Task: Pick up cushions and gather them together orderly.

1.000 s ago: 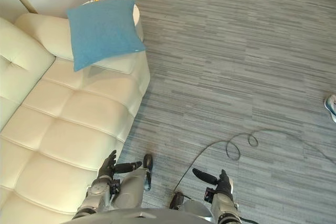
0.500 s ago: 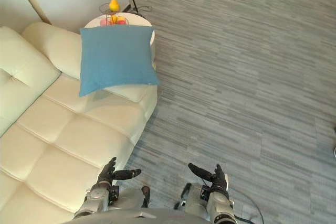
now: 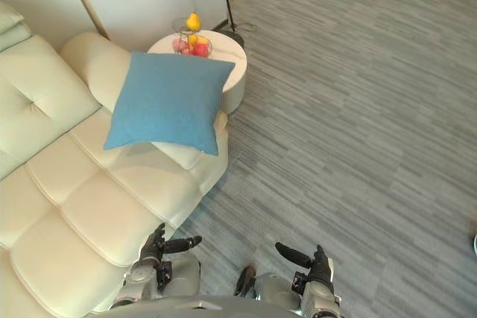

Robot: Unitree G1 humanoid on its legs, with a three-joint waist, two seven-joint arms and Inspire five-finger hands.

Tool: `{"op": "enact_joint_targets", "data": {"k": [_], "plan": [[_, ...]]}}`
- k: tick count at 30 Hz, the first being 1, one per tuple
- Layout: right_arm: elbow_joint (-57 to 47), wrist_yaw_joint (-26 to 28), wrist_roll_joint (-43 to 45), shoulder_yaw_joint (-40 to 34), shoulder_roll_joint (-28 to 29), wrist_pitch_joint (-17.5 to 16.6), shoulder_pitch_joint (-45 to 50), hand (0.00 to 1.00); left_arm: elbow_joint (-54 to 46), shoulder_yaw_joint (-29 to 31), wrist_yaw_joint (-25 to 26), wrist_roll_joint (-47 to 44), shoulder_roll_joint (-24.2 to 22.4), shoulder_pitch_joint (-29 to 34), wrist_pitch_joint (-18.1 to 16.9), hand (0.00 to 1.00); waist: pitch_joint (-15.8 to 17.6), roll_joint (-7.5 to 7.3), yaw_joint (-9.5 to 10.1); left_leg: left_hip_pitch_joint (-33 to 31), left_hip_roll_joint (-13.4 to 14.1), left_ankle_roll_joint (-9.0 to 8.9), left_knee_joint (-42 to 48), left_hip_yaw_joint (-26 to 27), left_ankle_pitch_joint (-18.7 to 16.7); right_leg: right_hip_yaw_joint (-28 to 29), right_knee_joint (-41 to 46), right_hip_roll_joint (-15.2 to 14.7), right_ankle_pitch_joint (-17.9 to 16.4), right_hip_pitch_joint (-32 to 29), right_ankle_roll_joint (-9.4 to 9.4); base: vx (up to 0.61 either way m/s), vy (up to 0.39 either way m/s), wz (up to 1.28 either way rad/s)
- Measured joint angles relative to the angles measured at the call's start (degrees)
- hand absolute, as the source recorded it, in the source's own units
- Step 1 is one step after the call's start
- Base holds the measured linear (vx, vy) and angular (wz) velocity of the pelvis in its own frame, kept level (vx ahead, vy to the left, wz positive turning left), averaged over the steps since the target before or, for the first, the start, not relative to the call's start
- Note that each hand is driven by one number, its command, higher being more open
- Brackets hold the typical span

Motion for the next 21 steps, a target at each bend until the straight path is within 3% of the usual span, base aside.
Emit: {"op": "enact_joint_targets", "data": {"k": [4,6,8,11,12,13,14,15,16,18,21], "plan": [[-0.42,-0.23,0.15,-0.22,0.42,0.03,-0.33,1.0,-0.3,-1.83,-0.1,0.01,0.17,-0.43,-0.08,1.0,0.04,-0.09,0.04,-1.97,-2.07,0.83,-18.31,6.71,0.81,-2.34,-5.07,-0.35,0.19,4.35,0.83,0.24,-0.047,0.36],[-0.04,-0.64,0.14,-0.61,0.55,0.36,-0.09,1.0,-0.25,-2.36,-0.2,0.0,0.37,-0.55,-0.1,1.0,0.16,-0.24,0.31,-1.49,-4.05,2.66,-31.33,11.48,10.21,-4.02,-7.17,-1.41,-0.19,6.68,2.55,0.31,0.062,0.39],[0.23,-0.76,0.14,-0.61,0.69,0.45,-0.02,1.0,0.57,-2.47,-0.16,0.01,0.78,-0.52,-0.1,1.0,-0.05,-0.81,0.35,0.32,-5.32,3.92,-35.05,13.41,15.58,-4.04,-8.0,-2.5,-0.36,7.97,4.11,0.29,0.093,0.22],[0.31,-0.67,0.07,-0.61,0.77,0.54,-0.54,1.0,1.3,-3.25,-0.5,-0.04,1.42,-0.66,-0.14,1.0,-0.46,-1.81,0.26,1.67,-7.69,5.14,-36.26,13.92,15.12,-3.16,-7.63,-4.77,0.11,8.4,5.47,0.35,0.142,0.29],[1.64,-0.45,-0.19,-0.62,0.4,0.54,-0.78,1.0,2.0,-4.13,-0.92,-0.03,1.83,-0.62,-0.14,1.0,-0.61,-1.89,0.1,4.16,-9.44,7.06,-35.63,14.07,12.96,-2.77,0.76,-7.76,-0.41,7.95,7.67,0.34,0.205,0.32],[2.03,-0.34,-0.31,-0.64,0.32,0.59,-0.71,1.0,2.09,-4.15,-0.95,-0.04,1.78,-0.38,-0.15,1.0,-0.72,-1.68,0.01,4.91,-9.72,7.15,-35.64,13.89,12.38,-2.76,4.57,-8.48,-0.45,7.2,7.72,0.27,0.203,0.49],[2.25,0.01,-0.38,-0.69,0.21,0.85,-0.36,1.0,2.25,-4.16,-1.07,-0.05,1.86,-0.02,-0.15,1.0,-0.89,-1.6,-0.08,7.1,-10.4,7.3,-36.33,12.93,11.35,-2.5,14.26,-10.87,-0.13,4.81,8.06,0.28,0.189,0.57],[2.3,0.16,-0.53,-0.56,-0.19,0.85,0.12,1.0,2.58,-4.69,-1.09,-0.05,2.03,0.07,-0.14,1.0,-0.87,-2.42,-0.53,9.95,-11.63,7.61,-37.8,10.86,10.2,-1.38,27.31,-14.74,3.27,1.23,8.37,0.27,0.103,0.96],[2.4,0.2,-0.58,-0.53,-0.13,0.86,0.7,1.0,3.04,-5.09,-1.03,-0.04,2.77,0.24,-0.14,1.0,-0.98,-2.8,-0.97,11.79,-12.7,8.06,-38.14,8.62,9.68,0.47,34.99,-17.02,3.3,-1.7,7.9,0.31,0.052,1.17],[2.13,0.46,-0.63,-0.33,-0.06,0.7,1.52,1.0,3.13,-4.95,-0.62,-0.1,3.18,0.61,-0.1,1.0,-1.49,-3.29,-0.94,13.8,-12.98,8.17,-39.04,5.31,9.3,2.09,36.7,-17.23,0.15,-4.83,7.5,0.23,-0.008,1.02],[1.19,0.59,-0.98,-0.35,-0.01,0.3,1.38,1.0,3.11,-4.58,-0.19,-0.09,2.6,0.73,-0.1,1.0,-1.7,-2.79,-0.98,15.36,-12.7,7.83,-40.4,0.33,9.48,6.29,25.84,-14.18,-1.33,-8.7,7.52,0.19,-0.058,0.89]]}}
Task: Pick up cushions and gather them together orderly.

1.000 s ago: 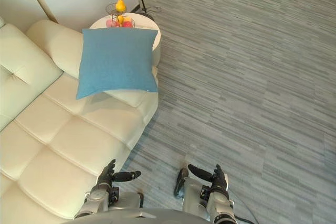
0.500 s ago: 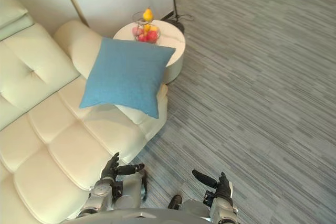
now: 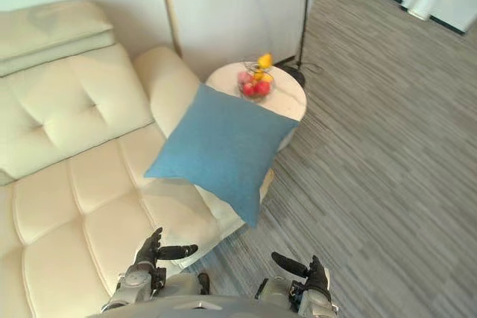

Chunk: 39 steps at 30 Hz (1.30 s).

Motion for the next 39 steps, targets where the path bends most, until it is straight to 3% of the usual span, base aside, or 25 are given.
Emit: {"op": "enact_joint_targets", "data": {"k": [3,4,5,8,13,19,26,32,35,39], "plan": [[-0.64,-0.01,0.11,-0.16,-0.05,-0.11,0.27,1.0,-0.03,0.83,0.21,0.05,-1.03,0.02,0.0,1.0,-0.39,0.55,-0.19,-0.35,0.82,-2.34,0.65,-4.78,-1.24,10.64,-17.54,5.93,1.46,-0.52,0.49,0.16,-0.154,0.75],[-0.63,-0.01,0.12,-0.17,0.16,-0.1,0.31,1.0,-0.03,0.98,0.21,0.07,-0.93,0.04,-0.01,1.0,-0.58,0.21,-0.17,-0.83,0.57,-2.96,1.17,-5.16,-1.62,11.85,-20.19,6.25,3.07,-0.3,0.68,0.19,-0.342,0.71],[-1.07,0.22,0.15,-0.4,0.85,0.12,0.71,1.0,0.57,1.04,0.11,0.11,-0.52,0.04,-0.01,1.0,-1.08,-0.72,-0.1,-1.42,0.2,-4.67,2.31,-6.56,-3.0,12.11,-23.22,6.0,7.86,0.56,-0.35,0.12,-0.254,0.47],[-1.83,-0.17,0.2,-1.91,0.0,-0.09,1.76,1.0,0.97,1.18,0.2,0.17,-2.35,0.56,-0.12,1.0,-2.57,2.32,0.31,-1.86,4.42,-6.61,2.92,-5.17,-4.12,7.65,-26.33,8.82,7.31,3.24,-1.49,0.15,-0.299,0.54],[-3.72,-0.15,0.3,-1.94,0.92,-0.1,2.95,1.0,1.0,3.12,0.1,0.28,-2.97,0.75,-0.1,1.0,-3.18,2.13,0.41,-1.58,6.28,-8.68,0.11,-7.07,-2.75,2.73,-29.4,10.27,6.9,6.14,-2.22,0.08,-0.15,0.43],[-6.51,-0.11,0.6,-1.88,2.56,-0.12,3.7,1.0,0.99,3.02,0.27,0.3,-2.53,0.98,-0.08,1.0,-3.96,1.19,0.38,-1.67,4.85,-8.94,-1.33,-7.48,-0.23,-1.22,-31.77,8.33,7.08,8.74,-1.9,0.04,0.028,0.4],[-13.11,-0.32,0.96,-0.51,3.8,-0.17,4.6,1.0,-0.39,2.0,0.5,0.27,-2.35,1.37,0.0,1.0,-3.95,1.26,0.11,-2.72,3.9,-8.19,-1.28,-7.35,1.45,-4.06,-32.6,7.2,7.63,10.03,-1.6,-0.07,0.047,0.24],[-28.35,-0.98,0.99,0.2,3.39,-0.55,9.23,1.0,-6.12,0.61,1.65,-0.08,-1.97,4.33,0.21,1.0,-3.98,1.46,-0.48,-2.69,5.31,-7.1,-3.07,-1.12,2.08,-3.56,-34.02,7.24,9.34,9.96,-1.33,-0.1,0.04,-0.03],[-36.11,-0.94,1.0,1.01,3.19,-1.1,11.88,1.0,-13.4,0.72,1.68,-1.05,-1.76,7.08,0.5,1.0,-4.23,1.64,-0.89,-1.36,6.17,-7.26,-4.36,3.91,1.96,-1.49,-34.67,7.16,9.96,9.92,-1.14,-0.03,0.059,-0.28],[-41.86,0.32,1.1,2.81,2.84,-1.86,14.39,1.0,-21.95,1.27,1.75,-1.19,-0.13,8.78,0.46,1.0,-5.38,2.37,-1.56,0.22,6.07,-7.55,-6.13,5.94,2.18,0.29,-35.91,7.32,10.67,10.24,-0.85,0.07,0.038,-0.27]]}}
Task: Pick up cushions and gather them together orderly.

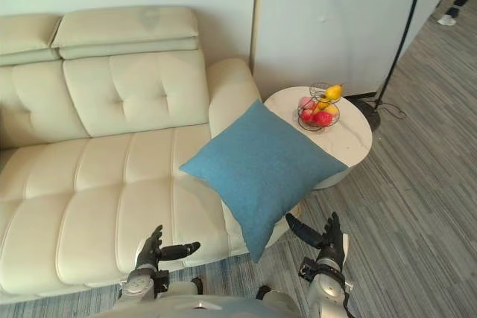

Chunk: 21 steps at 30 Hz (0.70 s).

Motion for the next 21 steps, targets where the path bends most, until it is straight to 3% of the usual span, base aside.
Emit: {"op": "enact_joint_targets", "data": {"k": [6,10,17,21], "plan": [[-5.76,3.3,0.14,2.19,-1.02,-0.31,0.98,1.0,-10.98,4.22,0.17,0.01,0.26,0.12,-0.6,1.0,-1.28,0.95,-0.71,2.18,-0.11,0.13,-0.78,1.61,0.21,0.97,-1.89,0.21,0.1,1.88,-0.01,0.12,0.027,-0.1],[-5.67,4.97,2.3,4.44,-1.68,-0.44,0.45,1.0,-11.81,4.16,0.78,0.07,0.71,-0.34,-1.0,1.0,-2.85,0.89,-0.73,3.26,-0.15,0.06,-1.89,2.0,0.16,1.79,-2.94,0.49,0.21,2.34,0.07,0.07,0.028,-0.08],[2.79,5.99,4.61,7.71,-2.29,-0.41,-2.3,1.0,-11.8,3.26,3.48,1.35,1.25,-2.31,-0.91,1.0,-2.88,0.85,-0.88,2.82,-0.29,0.1,-2.83,2.06,0.36,2.42,-5.29,1.44,2.07,2.1,-0.19,-0.04,0.021,-0.04],[5.76,5.34,4.41,9.41,-2.21,-0.05,-2.42,1.0,-11.8,2.73,5.73,1.49,1.9,-5.56,-0.39,1.0,-2.74,0.97,-0.95,1.15,-0.46,0.2,-4.58,2.1,2.15,2.55,-6.54,1.64,3.6,0.12,-0.58,-0.07,0.017,-0.02]]}}
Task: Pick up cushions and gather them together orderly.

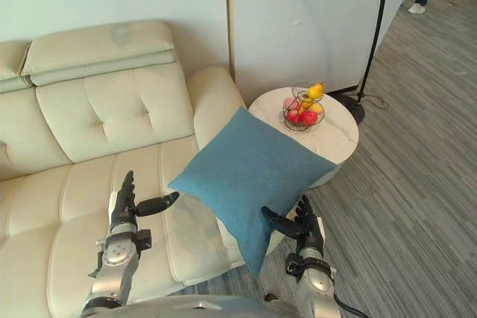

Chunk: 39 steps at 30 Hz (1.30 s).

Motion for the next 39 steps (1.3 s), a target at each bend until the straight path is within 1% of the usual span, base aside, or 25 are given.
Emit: {"op": "enact_joint_targets", "data": {"k": [4,5,11,12,13,14,15,16,19,24,25,28,30,31,35,39], "plan": [[-0.84,-0.91,-0.46,0.59,0.19,0.03,0.7,1.0,-0.19,-1.96,0.75,2.3,-0.24,-2.3,0.56,1.0,0.64,-0.13,-0.44,-0.56,0.05,0.01,-0.5,-0.05,0.57,0.08,-0.52,0.13,0.45,-0.28,-0.08,-0.05,0.011,0.0],[-2.85,-0.94,-0.49,1.07,0.32,0.02,2.01,1.0,-0.87,-2.76,0.98,2.37,-0.48,-2.94,0.59,1.0,1.07,-0.16,-0.77,-0.76,0.13,0.0,-0.48,0.0,0.54,0.22,-0.52,0.16,0.44,-0.4,-0.1,-0.03,0.014,-0.04],[-4.94,-0.85,-0.29,1.18,0.42,0.02,2.65,1.0,-1.72,-4.33,1.85,4.29,-0.58,-6.69,0.67,1.0,2.19,-0.5,-1.18,-2.65,0.66,-0.23,-0.07,1.78,0.37,2.12,0.16,0.62,0.59,-3.32,-0.33,-0.01,0.011,-0.17],[-5.03,-0.86,0.06,1.64,0.33,0.02,2.26,1.0,-1.75,-5.04,2.18,4.29,-0.35,-8.8,0.71,1.0,2.97,-0.78,-1.27,-3.45,0.87,-0.28,0.12,2.47,0.34,2.62,0.48,0.69,0.7,-4.46,-0.49,0.0,-0.01,-0.17],[-5.03,-0.86,0.08,1.76,0.28,0.02,2.08,1.0,-1.75,-5.41,2.35,4.3,-0.12,-9.42,0.72,1.0,3.3,-0.82,-1.27,-3.62,0.92,-0.31,0.24,2.67,0.32,2.74,0.55,0.72,0.71,-4.67,-0.5,-0.01,-0.016,-0.19],[-5.03,-0.85,0.12,2.21,0.16,0.02,1.15,1.0,-1.74,-6.32,2.44,4.29,0.33,-12.02,0.73,1.0,4.32,-1.08,-1.4,-4.89,1.06,-0.44,0.95,2.84,0.17,3.07,0.76,0.87,0.83,-5.82,-0.68,-0.01,-0.012,-0.09],[-5.03,-0.85,0.12,2.23,0.16,0.01,1.12,1.0,-1.74,-6.35,2.44,4.29,0.34,-12.12,0.73,1.0,4.34,-1.09,-1.4,-4.96,1.07,-0.44,0.97,2.84,0.17,3.09,0.78,0.88,0.83,-5.9,-0.68,-0.02,-0.026,-0.13],[-5.03,-0.9,0.21,3.22,0.06,-0.02,-0.72,1.0,-1.69,-7.91,2.84,4.27,1.2,-15.98,0.73,1.0,5.71,-1.32,-1.5,-7.1,1.2,-0.51,2.14,3.01,0.0,3.52,1.18,1.08,1.1,-7.93,-1.03,-0.02,-0.018,-0.09],[-5.03,-0.94,1.36,4.27,0.0,-0.1,-2.52,1.0,-0.81,-8.82,2.89,4.22,1.52,-19.44,0.72,1.0,6.69,-1.48,-1.53,-9.33,1.33,-0.43,3.57,3.04,-0.28,3.69,1.93,1.03,1.14,-9.97,-1.1,-0.01,-0.006,-0.03],[-4.97,-2.14,4.14,6.53,0.04,-0.24,-7.36,1.0,4.99,-13.09,3.24,3.14,3.1,-26.65,0.72,1.0,9.77,-1.57,-1.52,-13.77,1.64,0.0,7.07,3.15,-0.76,4.14,3.52,0.68,1.38,-13.85,-1.43,-0.03,-0.005,-0.02],[-4.97,-2.54,4.93,6.87,0.06,-0.24,-8.23,0.0,6.15,-13.74,3.2,3.14,3.32,-27.71,0.68,0.0,10.3,-1.54,-1.51,-14.39,1.73,-0.01,7.5,3.15,-0.8,4.17,3.84,0.66,1.43,-14.4,-1.48,-0.05,-0.001,-0.01],[-4.92,-3.71,6.93,8.09,0.18,-0.28,-11.1,0.0,9.52,-15.26,3.31,3.21,4.37,-31.32,0.65,0.0,12.55,-1.61,-1.4,-15.64,2.08,-0.01,8.67,3.18,-0.95,4.35,4.41,0.77,1.85,-15.56,-1.84,-0.07,-0.01,-0.04],[-4.91,-3.89,7.1,8.51,0.27,-0.27,-12.03,0.0,10.06,-15.56,3.19,3.23,4.76,-32.18,0.61,0.0,12.74,-1.58,-1.29,-16.74,2.3,0.0,9.34,3.25,-1.08,4.55,4.5,0.92,2.16,-16.54,-1.96,-0.08,-0.013,-0.07],[-4.88,-4.14,7.45,8.78,0.22,-0.26,-13.14,0.0,10.56,-15.55,3.07,3.23,5.22,-33.3,0.63,0.0,13.46,-1.51,-1.09,-17.27,2.45,0.0,9.86,3.29,-1.13,4.69,4.5,1.03,2.51,-16.93,-2.07,-0.1,-0.015,-0.07],[-4.82,-5.15,9.2,9.8,-0.35,-0.21,-14.99,0.0,11.22,-15.61,2.68,2.24,6.78,-35.19,0.65,0.0,13.73,-1.47,-0.08,-18.34,2.76,0.0,10.65,3.73,-1.13,5.23,4.44,1.26,3.31,-17.95,-2.23,-0.07,-0.006,-0.08],[-4.81,-5.88,11.12,9.81,-1.4,-0.21,-16.43,0.0,11.19,-17.21,1.65,0.82,8.7,-36.15,0.53,0.0,13.87,-1.36,-0.05,-18.74,2.51,0.17,10.78,3.34,-0.96,5.12,3.99,1.09,3.84,-17.93,-2.07,0.0,0.007,0.02]]}}
